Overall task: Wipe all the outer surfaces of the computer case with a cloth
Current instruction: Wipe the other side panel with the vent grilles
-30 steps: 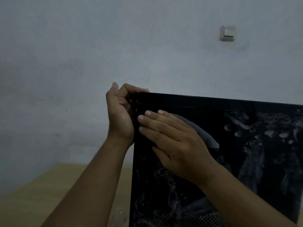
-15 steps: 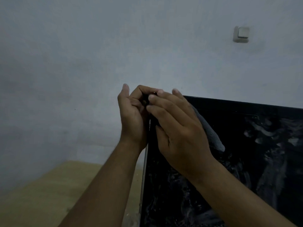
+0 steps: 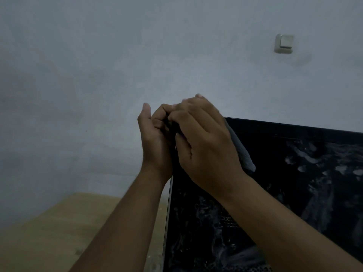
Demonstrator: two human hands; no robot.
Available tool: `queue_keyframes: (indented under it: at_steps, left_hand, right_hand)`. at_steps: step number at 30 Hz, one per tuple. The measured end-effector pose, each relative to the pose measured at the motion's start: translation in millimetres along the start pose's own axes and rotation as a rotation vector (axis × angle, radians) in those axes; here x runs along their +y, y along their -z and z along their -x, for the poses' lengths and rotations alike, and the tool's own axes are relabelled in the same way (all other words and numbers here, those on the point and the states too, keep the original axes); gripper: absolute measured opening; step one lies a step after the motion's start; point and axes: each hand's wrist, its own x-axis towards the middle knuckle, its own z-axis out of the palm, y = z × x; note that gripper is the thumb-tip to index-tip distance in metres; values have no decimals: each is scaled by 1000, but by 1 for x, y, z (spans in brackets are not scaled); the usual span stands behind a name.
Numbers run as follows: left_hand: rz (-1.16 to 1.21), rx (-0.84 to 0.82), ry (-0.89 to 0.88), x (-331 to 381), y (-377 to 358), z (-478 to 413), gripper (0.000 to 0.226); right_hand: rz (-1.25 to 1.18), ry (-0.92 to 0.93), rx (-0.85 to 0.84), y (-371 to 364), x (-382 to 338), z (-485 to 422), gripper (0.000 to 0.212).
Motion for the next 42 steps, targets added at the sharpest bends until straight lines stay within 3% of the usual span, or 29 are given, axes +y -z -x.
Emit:
queue_keyframes:
  at_steps: [4,7,9,14,18,25,28,35,42]
  left_hand:
    - [-202,110,-64,-1,2,-1,73]
    - [-288,155,-97,-2,2,-2,69]
    - [-343,180,-118,-2,1,-3,60]
    - [-662,278,-252,-6,-6,0,40]
    - [-799,290,-301,-3,-6,1,32]
    - [-909,330,-324,-4,-9,2,35]
    - [-926,348,-299,-3,-12,2,35]
    - [-839,399,-197,-1,-23,4,33]
    - [-839,376,-202,3,-21,6,29]
  right_hand:
    - [23,186,-114,11,7,31,18]
    - [48,206,-135,25,20,48,20]
    - [57,143,-114,33,28,50,21]
    - [82,-249,93,21,10,35,33]
    - [196,-224,3,7,-11,42,45]
    - [147,42,-295,45,14,75,54]
    - [207,45,-248,60,37,84,47]
    - [184,-402,120,23,5,55,45]
    - [157,-119,-123,24,6,62,47]
